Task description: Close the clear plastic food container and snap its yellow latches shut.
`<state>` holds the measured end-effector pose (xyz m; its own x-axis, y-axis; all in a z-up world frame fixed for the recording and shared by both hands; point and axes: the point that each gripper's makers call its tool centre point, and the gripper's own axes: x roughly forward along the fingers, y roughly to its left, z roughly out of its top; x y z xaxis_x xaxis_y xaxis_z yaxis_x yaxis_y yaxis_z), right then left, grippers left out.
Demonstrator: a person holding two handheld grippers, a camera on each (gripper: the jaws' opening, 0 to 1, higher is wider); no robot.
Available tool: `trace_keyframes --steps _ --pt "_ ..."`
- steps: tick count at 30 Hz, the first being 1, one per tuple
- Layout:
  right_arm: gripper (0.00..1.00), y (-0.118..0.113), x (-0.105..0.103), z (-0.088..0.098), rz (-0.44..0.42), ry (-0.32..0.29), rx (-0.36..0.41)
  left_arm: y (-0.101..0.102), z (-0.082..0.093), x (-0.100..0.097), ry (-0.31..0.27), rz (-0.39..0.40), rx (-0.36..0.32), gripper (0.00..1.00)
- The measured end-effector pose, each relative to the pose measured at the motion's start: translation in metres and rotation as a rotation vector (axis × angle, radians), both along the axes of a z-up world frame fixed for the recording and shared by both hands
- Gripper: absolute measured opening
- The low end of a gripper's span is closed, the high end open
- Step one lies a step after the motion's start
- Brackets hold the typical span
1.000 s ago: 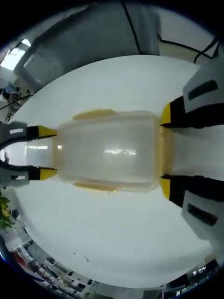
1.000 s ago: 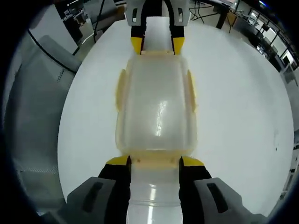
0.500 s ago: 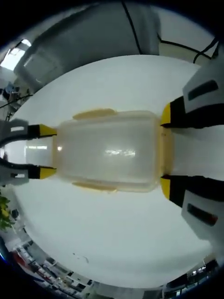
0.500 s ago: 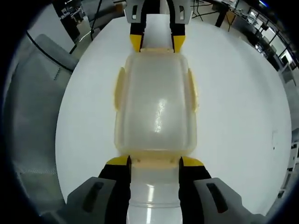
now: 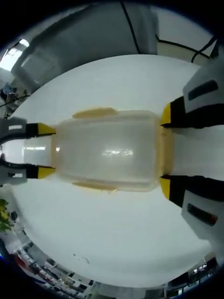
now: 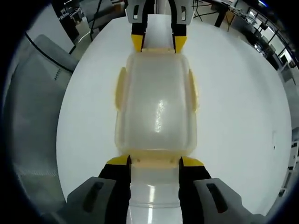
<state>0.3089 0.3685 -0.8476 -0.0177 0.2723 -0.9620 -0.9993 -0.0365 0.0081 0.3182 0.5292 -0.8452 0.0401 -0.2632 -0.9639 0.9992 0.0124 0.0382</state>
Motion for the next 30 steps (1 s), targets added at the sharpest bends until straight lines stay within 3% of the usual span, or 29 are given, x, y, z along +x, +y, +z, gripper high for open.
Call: trace_keyframes --steps 8,21,30 --pt "0.36 0.005 -0.002 0.010 -0.001 0.007 0.018 0.005 0.007 -0.002 0.006 -0.003 -0.001 0.34" --pt "0.36 0.006 -0.001 0.051 0.009 -0.032 0.056 0.005 0.045 -0.003 -0.032 0.015 -0.021 0.34" --pt "0.36 0.005 -0.007 0.069 0.034 -0.050 0.081 0.004 0.068 -0.013 -0.057 0.040 -0.005 0.34"
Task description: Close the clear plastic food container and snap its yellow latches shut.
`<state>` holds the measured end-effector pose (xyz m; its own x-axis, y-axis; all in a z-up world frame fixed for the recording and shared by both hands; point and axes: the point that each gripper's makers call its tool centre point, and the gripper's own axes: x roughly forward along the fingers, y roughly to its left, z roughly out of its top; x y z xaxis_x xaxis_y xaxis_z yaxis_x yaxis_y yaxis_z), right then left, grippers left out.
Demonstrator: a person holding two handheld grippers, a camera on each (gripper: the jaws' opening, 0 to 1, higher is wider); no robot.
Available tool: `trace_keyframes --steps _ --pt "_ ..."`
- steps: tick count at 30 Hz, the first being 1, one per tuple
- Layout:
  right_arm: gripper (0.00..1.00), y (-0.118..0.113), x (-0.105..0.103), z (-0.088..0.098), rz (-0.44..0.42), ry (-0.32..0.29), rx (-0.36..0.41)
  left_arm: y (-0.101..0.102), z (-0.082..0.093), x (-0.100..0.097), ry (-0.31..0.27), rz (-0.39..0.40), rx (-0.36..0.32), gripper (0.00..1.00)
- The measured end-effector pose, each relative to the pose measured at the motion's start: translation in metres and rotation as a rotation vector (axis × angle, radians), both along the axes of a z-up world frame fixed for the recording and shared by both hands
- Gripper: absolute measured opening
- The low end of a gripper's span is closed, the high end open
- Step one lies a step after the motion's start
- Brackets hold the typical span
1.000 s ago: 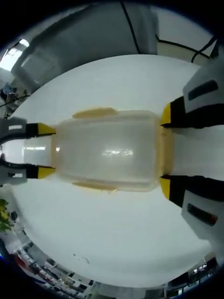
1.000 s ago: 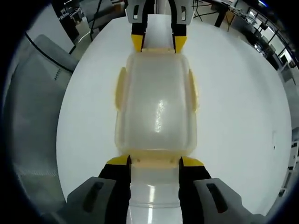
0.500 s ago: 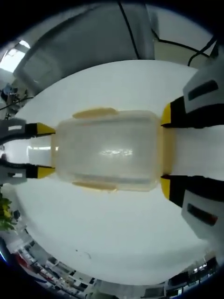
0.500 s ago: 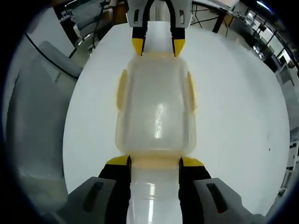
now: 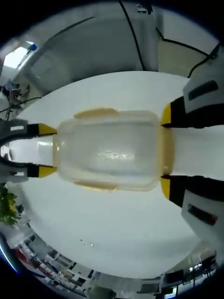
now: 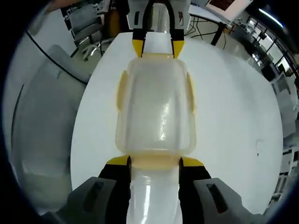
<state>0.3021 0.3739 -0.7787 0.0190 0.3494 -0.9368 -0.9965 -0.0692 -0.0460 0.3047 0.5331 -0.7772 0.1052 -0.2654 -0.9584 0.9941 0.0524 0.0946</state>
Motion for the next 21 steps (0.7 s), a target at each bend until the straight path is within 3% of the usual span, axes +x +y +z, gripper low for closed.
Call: trace_keyframes --steps 9,21 --pt "0.36 -0.011 -0.004 0.011 0.018 -0.017 0.018 -0.010 0.012 -0.007 -0.017 0.021 0.008 0.34" --pt "0.36 -0.050 0.002 0.021 0.018 -0.033 0.021 -0.053 0.026 -0.002 -0.028 0.022 0.011 0.34"
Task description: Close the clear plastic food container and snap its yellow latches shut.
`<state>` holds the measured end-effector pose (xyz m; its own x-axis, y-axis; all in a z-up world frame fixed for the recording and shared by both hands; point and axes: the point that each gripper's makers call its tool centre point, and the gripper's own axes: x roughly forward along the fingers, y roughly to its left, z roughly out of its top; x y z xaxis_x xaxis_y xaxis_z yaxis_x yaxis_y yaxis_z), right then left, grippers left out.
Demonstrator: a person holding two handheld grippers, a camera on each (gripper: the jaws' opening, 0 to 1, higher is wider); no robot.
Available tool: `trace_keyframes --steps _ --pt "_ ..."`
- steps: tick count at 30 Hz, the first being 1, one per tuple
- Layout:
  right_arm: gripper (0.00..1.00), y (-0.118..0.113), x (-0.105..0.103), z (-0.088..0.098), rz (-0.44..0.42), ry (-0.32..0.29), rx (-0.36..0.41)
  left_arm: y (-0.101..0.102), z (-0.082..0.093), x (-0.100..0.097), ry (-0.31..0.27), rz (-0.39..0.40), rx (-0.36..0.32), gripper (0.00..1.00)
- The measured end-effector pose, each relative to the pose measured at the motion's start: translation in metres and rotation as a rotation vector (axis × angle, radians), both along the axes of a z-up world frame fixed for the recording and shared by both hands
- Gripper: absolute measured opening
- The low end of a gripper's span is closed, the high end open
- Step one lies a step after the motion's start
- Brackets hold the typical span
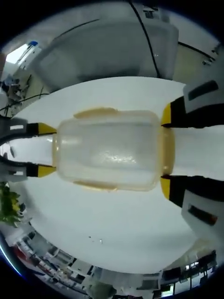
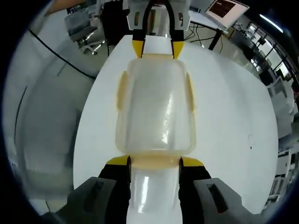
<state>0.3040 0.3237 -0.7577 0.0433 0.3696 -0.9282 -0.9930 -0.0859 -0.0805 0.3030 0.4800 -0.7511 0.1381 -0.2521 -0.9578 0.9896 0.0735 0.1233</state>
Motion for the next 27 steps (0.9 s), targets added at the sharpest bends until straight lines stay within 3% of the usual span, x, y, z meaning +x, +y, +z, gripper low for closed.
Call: trace_keyframes --steps 16,27 --pt "0.36 -0.086 0.004 0.000 -0.045 -0.001 -0.033 -0.082 -0.003 0.011 -0.002 -0.042 -0.023 0.34" --pt "0.36 -0.131 0.009 -0.009 -0.064 0.017 -0.052 -0.129 -0.011 0.019 0.020 -0.057 -0.009 0.34"
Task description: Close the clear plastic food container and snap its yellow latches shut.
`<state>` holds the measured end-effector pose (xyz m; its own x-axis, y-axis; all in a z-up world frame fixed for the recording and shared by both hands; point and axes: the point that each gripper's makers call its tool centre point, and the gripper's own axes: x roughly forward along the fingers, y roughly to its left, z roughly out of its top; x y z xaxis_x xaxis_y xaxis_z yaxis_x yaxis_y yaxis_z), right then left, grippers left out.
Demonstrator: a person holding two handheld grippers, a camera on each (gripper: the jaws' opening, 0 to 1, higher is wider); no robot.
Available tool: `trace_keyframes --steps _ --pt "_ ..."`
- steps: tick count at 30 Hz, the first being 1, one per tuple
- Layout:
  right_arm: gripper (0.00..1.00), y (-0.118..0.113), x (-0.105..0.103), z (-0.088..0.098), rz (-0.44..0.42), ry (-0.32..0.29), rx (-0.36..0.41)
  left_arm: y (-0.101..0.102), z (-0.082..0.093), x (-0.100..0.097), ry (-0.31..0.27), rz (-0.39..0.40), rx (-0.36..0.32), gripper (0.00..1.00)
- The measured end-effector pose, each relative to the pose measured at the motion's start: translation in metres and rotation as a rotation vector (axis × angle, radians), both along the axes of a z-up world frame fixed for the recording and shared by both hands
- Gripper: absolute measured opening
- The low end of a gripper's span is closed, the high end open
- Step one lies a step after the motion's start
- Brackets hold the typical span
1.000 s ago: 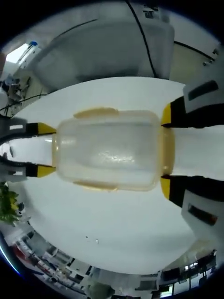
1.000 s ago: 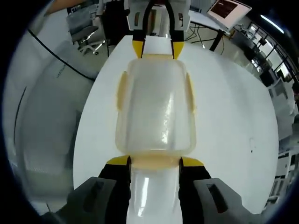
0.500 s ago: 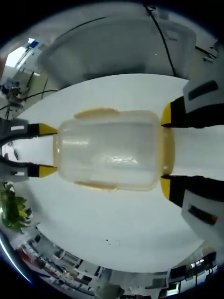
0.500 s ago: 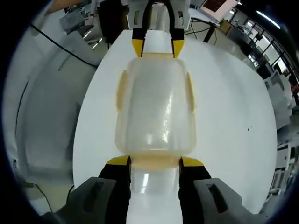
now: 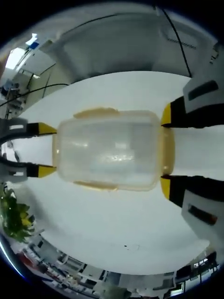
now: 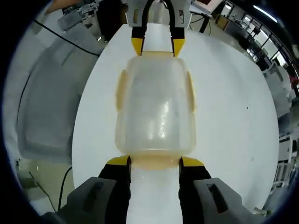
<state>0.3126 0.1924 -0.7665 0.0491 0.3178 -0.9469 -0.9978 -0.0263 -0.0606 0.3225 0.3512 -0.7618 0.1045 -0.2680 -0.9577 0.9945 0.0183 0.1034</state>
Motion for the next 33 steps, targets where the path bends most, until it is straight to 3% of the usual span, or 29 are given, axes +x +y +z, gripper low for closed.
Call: trace_keyframes --steps 13,25,33 --pt "0.36 -0.039 0.005 -0.013 -0.016 0.017 -0.018 -0.040 -0.013 0.005 0.027 -0.010 0.017 0.34" --pt "0.37 -0.040 0.003 -0.020 -0.009 0.033 -0.011 -0.040 -0.021 0.004 0.061 -0.009 0.048 0.34" --pt "0.37 -0.039 0.003 -0.022 0.011 0.019 -0.048 -0.038 -0.024 0.002 0.076 0.002 0.055 0.34"
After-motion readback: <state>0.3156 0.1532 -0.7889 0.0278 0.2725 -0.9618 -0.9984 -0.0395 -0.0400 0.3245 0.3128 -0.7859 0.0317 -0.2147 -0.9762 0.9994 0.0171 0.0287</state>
